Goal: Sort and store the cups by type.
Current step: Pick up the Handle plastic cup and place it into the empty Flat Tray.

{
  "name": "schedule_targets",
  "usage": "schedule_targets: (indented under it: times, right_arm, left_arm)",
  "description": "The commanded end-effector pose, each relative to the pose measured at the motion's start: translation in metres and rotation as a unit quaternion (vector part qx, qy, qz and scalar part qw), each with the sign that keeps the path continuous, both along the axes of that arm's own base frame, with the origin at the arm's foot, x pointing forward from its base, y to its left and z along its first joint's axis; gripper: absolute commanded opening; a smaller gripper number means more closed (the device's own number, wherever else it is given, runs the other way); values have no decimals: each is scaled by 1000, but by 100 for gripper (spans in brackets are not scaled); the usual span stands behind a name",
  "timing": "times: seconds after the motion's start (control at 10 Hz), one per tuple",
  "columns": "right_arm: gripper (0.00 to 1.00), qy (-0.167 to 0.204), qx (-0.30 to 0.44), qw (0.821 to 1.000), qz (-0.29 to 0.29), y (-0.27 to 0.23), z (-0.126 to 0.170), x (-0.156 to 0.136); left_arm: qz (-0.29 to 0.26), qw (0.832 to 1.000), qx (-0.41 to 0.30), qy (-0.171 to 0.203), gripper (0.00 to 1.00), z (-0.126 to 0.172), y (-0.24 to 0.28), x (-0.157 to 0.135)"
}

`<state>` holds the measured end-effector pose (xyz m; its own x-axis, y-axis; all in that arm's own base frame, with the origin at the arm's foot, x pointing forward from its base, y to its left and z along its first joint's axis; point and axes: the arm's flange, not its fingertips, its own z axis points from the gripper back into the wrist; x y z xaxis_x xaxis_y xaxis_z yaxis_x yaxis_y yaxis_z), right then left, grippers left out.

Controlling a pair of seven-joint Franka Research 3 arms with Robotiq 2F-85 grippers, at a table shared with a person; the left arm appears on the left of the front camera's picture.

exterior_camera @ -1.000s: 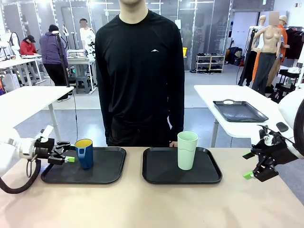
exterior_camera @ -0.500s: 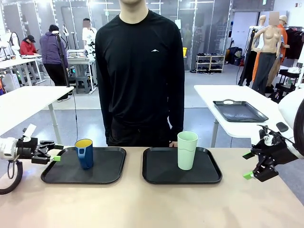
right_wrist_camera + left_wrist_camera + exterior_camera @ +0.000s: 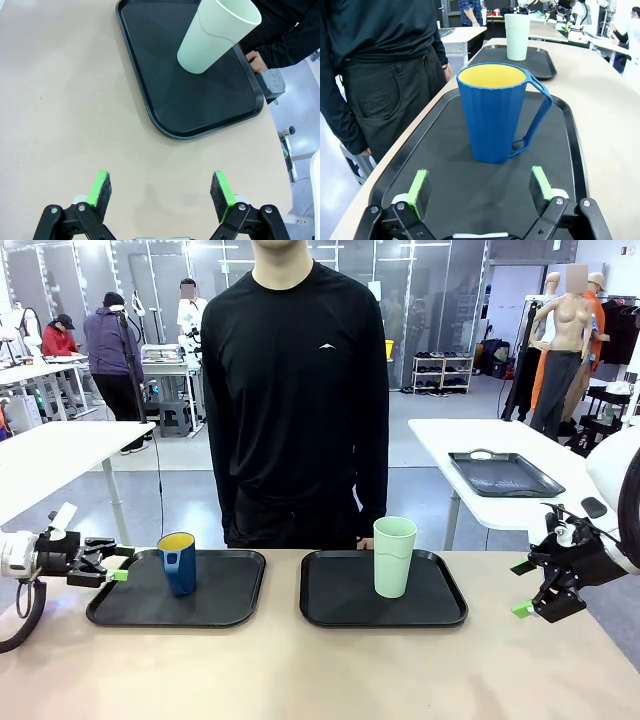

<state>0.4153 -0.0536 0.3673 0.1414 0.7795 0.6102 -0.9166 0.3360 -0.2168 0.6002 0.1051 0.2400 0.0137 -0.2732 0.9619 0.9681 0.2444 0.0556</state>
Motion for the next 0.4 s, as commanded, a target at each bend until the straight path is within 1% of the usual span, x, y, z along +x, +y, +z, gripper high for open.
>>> schedule_targets:
  times: [0.0,0.3]
  right_arm:
    - [100,-1,0,1000,0,0,-1,2]
    - [100,-1,0,1000,0,0,-1,2]
  left_arm:
    - [-2,1000,0,-3,100,0,-1,4]
    - [-2,1000,0,-3,100,0,-1,4]
